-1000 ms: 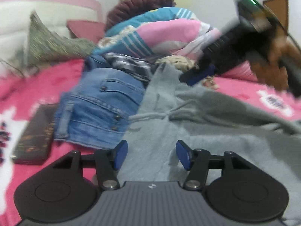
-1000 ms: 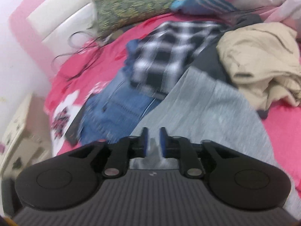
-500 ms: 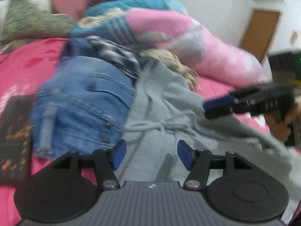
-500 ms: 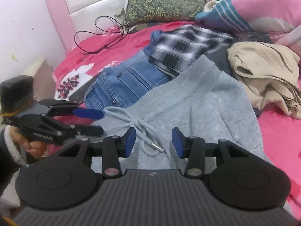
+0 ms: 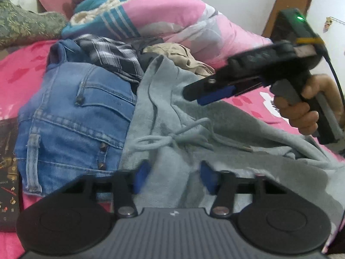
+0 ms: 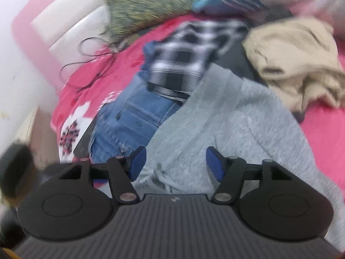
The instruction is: Fold clothes
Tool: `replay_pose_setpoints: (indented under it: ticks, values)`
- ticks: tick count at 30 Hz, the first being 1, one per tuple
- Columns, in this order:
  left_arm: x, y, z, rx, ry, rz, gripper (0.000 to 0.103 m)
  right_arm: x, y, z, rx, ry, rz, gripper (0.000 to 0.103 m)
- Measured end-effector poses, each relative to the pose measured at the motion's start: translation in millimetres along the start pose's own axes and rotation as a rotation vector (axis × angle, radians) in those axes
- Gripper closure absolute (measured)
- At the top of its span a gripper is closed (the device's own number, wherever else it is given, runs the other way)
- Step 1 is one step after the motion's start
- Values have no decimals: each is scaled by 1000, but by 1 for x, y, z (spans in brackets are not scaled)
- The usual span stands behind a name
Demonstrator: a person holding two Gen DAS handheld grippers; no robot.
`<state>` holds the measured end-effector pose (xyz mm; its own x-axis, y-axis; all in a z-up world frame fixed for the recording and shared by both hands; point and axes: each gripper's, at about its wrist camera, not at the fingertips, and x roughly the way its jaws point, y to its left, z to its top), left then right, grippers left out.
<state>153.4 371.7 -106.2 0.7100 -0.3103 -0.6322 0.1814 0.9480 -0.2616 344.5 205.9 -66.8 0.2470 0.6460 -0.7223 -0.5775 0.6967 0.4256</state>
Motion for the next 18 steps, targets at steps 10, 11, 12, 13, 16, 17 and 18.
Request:
replay_pose_setpoints:
  ticks: [10, 11, 12, 13, 16, 17, 18]
  values:
    - [-26, -67, -19, 277, -187, 82, 98, 39, 5, 26, 22, 105, -25, 41]
    - [-26, -73, -22, 305, -194, 84, 98, 44, 7, 25, 2, 124, -52, 42]
    - [-25, -79, -25, 330, -200, 87, 99, 50, 9, 24, -19, 143, -80, 45]
    - [-23, -82, -28, 345, -200, 93, 99, 52, 8, 22, -30, 145, -99, 58]
    - [-18, -86, -36, 373, -186, 115, 98, 49, -1, 16, -31, 109, -112, 94]
    - [-15, -89, -40, 402, -176, 147, 93, 44, -7, 13, -22, 88, -104, 96]
    - [-13, -93, -43, 441, -176, 193, 91, 39, -12, 11, -6, 64, -76, 98]
